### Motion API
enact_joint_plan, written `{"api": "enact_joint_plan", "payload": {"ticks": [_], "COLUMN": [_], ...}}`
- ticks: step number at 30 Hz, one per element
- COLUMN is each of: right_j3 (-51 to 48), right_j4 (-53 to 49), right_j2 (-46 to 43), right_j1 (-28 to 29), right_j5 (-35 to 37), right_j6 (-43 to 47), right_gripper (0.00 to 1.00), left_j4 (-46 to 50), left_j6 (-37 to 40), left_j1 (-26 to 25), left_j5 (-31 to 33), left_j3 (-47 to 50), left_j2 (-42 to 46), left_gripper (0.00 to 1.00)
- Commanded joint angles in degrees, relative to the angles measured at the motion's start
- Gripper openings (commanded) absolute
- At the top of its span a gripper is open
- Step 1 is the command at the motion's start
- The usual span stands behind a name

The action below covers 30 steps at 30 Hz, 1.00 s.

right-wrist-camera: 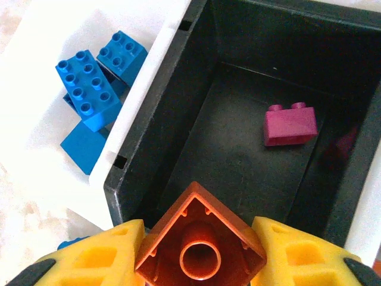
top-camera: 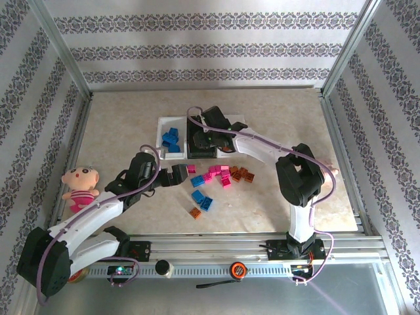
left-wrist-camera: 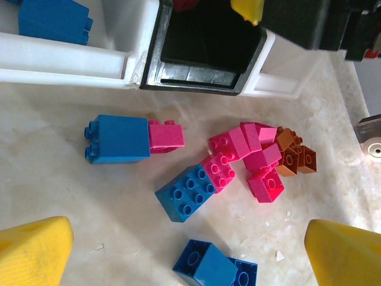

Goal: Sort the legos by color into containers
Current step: Place the lego in the container, then pick up the lego from the middle-left of the table.

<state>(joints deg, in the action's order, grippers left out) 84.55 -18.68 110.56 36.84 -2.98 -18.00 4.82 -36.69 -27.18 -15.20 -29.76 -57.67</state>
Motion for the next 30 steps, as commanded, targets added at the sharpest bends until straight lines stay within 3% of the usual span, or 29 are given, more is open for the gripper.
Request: {"api": "enact_joint_plan", "payload": {"ticks": [1,7,13,15,18,20,30], "right_j3": [0.61,-4.56,-5.46,-3.81,-1.89,-1.72,-13.05], "right_j4": [-1.21,-1.56,-2.26,-3.18,-3.75,-3.55,1.32], "right_j2": [-2.03,-8.36,-7.71,-5.79,-3.96,-4.61,-16.82], "right_j1": [-1.30,-4.77,-9.16,-9.82,-10.64,-10.82,-9.46], "right_j5": [0.12,2.45,3.15,3.16,2.66,2.98,2.68], "right_j6": [-0.81,-0.50,-0.90,-0.73,-1.06,-1.03,-1.77], "right_gripper": [0.22,0.22,0.26,0.32,0.55,0.64,0.68], "left_j4": [2.07,5.46,5.75,6.54,7.82,8.34,12.93], "left_j6": [0.64,2.40,2.54,2.79,3.20,3.43,4.32], "left_j1": [-2.19,-8.98,-13.03,-14.26,-16.21,-17.54,-27.08], "left_j5": [1.04,4.98,5.27,5.30,5.38,5.36,7.20], "left_j3": [0.88,-0.07,-0.10,-0.60,-1.22,-1.26,-2.78], "left_j2": [0.43,-1.71,-3.74,-4.79,-5.69,-5.93,-11.75], "left_gripper": [1.00,1.00,1.00,1.00,1.00,1.00,0.92]}}
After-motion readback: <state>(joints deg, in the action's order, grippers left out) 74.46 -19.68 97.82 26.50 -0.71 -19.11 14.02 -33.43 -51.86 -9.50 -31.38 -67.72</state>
